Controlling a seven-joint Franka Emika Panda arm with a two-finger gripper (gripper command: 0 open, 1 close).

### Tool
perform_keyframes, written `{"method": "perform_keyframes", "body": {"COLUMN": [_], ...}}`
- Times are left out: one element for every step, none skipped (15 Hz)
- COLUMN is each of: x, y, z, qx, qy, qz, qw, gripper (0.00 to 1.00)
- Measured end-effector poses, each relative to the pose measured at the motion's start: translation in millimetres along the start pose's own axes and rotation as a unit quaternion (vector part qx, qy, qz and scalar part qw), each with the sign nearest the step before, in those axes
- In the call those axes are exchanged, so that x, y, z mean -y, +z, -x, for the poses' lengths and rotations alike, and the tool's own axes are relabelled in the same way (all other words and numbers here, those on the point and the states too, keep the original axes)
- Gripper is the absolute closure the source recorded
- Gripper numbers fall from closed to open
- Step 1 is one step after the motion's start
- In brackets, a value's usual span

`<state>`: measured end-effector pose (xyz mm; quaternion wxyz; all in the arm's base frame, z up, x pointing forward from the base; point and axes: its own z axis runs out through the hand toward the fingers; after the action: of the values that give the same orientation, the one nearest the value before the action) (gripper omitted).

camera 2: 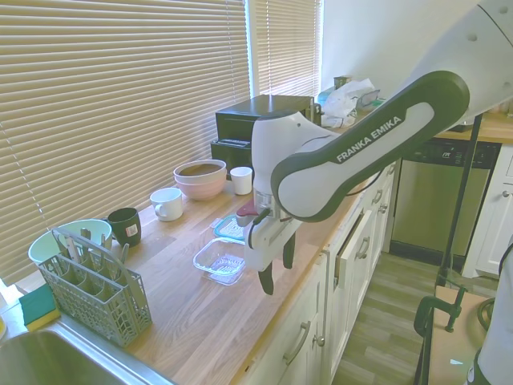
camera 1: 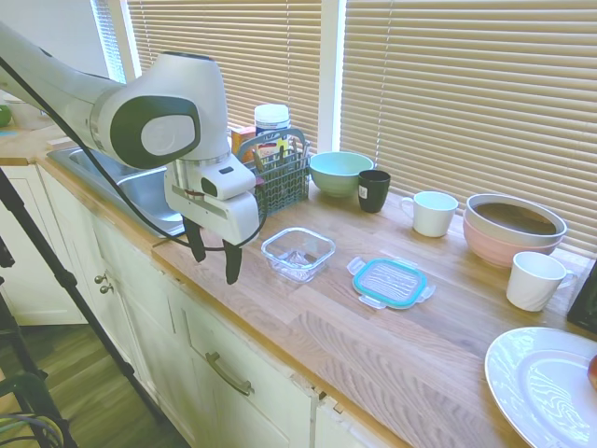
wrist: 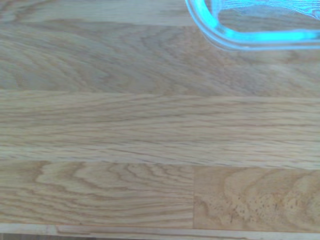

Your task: Cover the lid of the food container

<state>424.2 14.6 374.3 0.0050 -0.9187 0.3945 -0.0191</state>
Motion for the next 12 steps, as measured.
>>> {"method": "perform_keyframes", "body": {"x": [0,-1,-1,-2,-6,-13,-22,-31,-41,-50,-58,-67], "y": [0,0,0,-1,-3,-7,-13,-21,-31,-41,-53,-64], "z": [0,-1,-1,-2,-6,-14,-26,-40,-55,-68,-81,-93], "qx": [0.000,-0.001,-0.002,-0.002,-0.004,-0.006,-0.007,-0.009,-0.008,-0.008,-0.008,-0.007], "qy": [0.000,-0.001,-0.003,-0.004,-0.003,-0.001,0.003,0.005,0.008,0.011,0.013,0.015], "qz": [0.000,0.001,0.002,0.001,-0.001,-0.005,-0.011,-0.015,-0.019,-0.024,-0.030,-0.035], "qw": [1.0000,1.0000,1.0000,1.0000,1.0000,1.0000,0.9999,0.9998,0.9997,0.9996,0.9994,0.9993], "gripper": [0.00,0.00,0.00,0.00,0.00,0.00,0.00,0.00,0.00,0.00,0.00,0.00]}}
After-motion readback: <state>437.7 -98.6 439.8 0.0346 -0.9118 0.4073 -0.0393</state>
